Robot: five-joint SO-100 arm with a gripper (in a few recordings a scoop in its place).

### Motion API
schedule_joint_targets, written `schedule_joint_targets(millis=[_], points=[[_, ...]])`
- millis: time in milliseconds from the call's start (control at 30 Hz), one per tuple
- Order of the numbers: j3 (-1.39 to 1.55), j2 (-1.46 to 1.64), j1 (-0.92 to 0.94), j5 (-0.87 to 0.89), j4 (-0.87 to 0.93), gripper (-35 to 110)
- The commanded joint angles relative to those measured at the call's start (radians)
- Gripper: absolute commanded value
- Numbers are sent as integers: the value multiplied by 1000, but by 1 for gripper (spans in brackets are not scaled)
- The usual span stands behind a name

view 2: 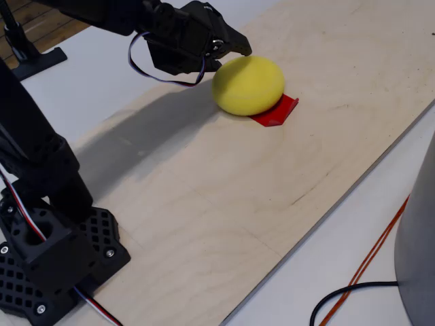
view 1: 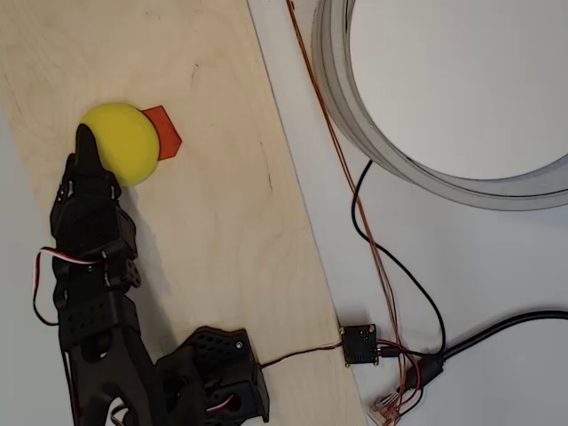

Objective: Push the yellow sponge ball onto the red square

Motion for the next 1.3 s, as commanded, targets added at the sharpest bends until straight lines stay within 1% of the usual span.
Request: schedule_joint_targets(millis=[0, 1267], points=[[-5, 12, 35, -6, -6, 20], [-40, -44, 167, -110, -77, 19]])
